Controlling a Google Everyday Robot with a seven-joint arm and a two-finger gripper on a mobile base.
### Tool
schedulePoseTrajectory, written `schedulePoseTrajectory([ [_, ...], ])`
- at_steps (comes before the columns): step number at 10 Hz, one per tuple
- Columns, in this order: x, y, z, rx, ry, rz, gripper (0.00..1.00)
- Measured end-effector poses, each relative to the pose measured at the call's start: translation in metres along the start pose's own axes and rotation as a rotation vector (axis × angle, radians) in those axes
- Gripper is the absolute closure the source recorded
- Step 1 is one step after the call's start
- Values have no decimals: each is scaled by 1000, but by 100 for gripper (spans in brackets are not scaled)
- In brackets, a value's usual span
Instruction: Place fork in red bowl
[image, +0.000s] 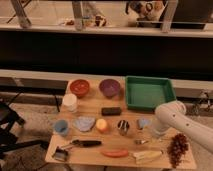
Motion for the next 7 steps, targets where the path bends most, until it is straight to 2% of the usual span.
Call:
schedulePoseTrajectory([
  [7,3,1,7,-10,-11,2,40],
])
